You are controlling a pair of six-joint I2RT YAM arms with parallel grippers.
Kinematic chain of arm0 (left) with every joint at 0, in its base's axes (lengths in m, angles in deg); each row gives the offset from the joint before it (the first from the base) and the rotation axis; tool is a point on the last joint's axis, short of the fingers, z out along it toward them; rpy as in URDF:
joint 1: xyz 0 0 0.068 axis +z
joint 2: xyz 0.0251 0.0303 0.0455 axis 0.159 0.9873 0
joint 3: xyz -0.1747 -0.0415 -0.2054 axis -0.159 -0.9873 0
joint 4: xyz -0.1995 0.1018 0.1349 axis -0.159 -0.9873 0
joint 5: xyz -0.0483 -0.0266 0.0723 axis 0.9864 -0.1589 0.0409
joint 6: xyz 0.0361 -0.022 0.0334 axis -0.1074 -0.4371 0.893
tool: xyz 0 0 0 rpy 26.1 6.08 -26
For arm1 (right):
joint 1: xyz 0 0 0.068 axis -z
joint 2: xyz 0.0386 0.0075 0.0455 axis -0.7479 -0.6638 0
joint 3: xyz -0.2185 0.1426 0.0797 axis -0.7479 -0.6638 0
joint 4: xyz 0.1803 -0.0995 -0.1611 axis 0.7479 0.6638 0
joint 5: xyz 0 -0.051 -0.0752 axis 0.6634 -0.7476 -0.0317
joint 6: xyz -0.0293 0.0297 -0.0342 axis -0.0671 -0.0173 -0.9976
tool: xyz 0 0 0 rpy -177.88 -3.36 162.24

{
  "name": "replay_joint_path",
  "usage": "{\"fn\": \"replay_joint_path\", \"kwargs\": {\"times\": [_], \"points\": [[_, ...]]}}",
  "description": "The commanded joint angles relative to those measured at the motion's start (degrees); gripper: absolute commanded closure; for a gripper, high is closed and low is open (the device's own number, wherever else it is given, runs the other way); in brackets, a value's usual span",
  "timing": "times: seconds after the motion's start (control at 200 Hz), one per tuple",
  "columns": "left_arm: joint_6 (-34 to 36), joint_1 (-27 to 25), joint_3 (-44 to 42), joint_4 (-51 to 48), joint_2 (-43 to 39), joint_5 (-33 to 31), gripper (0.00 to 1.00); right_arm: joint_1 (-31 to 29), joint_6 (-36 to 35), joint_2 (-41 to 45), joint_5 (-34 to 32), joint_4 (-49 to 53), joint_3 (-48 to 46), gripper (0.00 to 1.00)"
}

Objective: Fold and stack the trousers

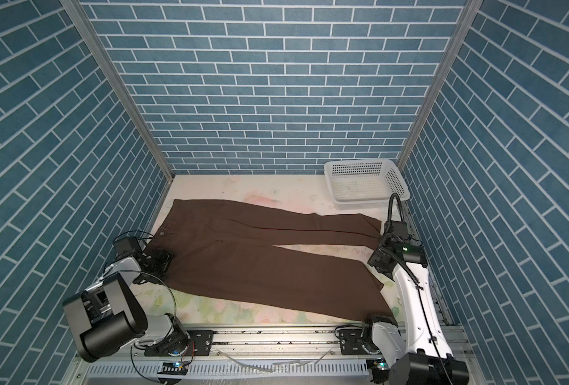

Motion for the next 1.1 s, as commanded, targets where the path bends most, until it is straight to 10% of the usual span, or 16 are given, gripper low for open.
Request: {"fn": "replay_joint_path", "kwargs": {"times": [0.0,0.175,0.27,0.43,0.59,0.97,1.095], "points": [[2.4,0.6,0.3,-7.5,0.2,-5.8,0.28,1.8,1.7,-0.9,4.4,-1.4,-2.7,0.45],[4.3,-0.6,-0.1,-7.2,0.7,-4.5,0.28,3.2,3.4,-6.8,13.1,-6.7,-7.3,1.0],[4.7,-2.1,0.0,-7.7,0.8,-4.9,0.28,3.2,4.1,-10.1,15.5,-9.9,-9.5,0.99],[4.1,-5.9,0.6,-7.6,-0.2,-5.1,0.28,4.0,3.5,-12.7,13.8,-12.1,-10.2,0.5],[3.0,-13.8,3.9,-8.9,-0.6,-8.4,0.28,5.5,1.9,-17.1,12.3,-14.8,-10.0,0.41],[-1.1,-23.5,6.8,-8.6,1.5,-11.0,0.27,1.8,-1.5,-13.7,12.5,-16.1,-9.8,1.0],[-1.6,-24.1,6.8,-8.6,1.7,-11.1,0.27,-8.6,0.8,-10.4,4.2,-13.6,-7.8,1.0]]}}
